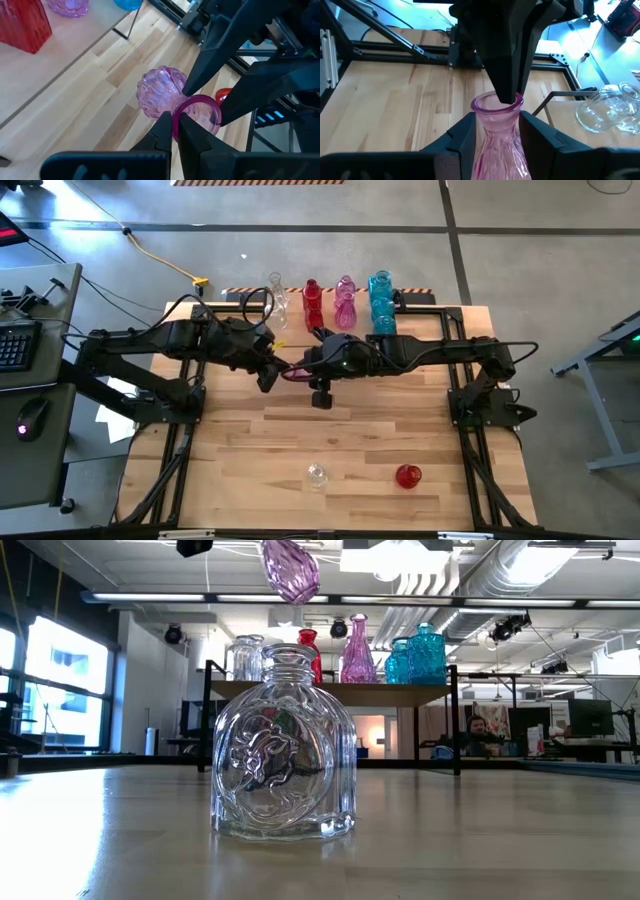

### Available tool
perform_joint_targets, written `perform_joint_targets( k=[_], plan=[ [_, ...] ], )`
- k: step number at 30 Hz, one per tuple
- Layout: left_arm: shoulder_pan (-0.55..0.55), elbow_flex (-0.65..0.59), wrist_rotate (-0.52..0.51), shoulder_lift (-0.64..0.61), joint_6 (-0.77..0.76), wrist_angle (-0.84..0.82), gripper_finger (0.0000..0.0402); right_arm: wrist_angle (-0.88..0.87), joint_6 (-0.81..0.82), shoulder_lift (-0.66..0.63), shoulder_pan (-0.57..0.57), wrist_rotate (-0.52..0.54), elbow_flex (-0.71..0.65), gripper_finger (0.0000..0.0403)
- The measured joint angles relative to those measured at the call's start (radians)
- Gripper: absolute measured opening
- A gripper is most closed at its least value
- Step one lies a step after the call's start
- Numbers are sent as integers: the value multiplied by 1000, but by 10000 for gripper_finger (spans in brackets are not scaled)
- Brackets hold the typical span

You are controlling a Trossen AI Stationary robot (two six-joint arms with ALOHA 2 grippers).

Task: Sort vases onto shelf
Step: Put the pink vase on the shelf aligned with the other pink vases

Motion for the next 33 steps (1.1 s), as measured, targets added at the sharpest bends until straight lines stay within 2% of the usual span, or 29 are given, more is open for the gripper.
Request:
perform_joint_targets(
  k=[24, 33],
  plan=[
    [13, -1, 9, 1, 45, 32, 1, -9, -59, 0, -1, 0, 0, 122],
    [18, 0, 13, 2, 44, 94, 1, -7, -59, 5, -2, -7, 0, 163]
  ],
)
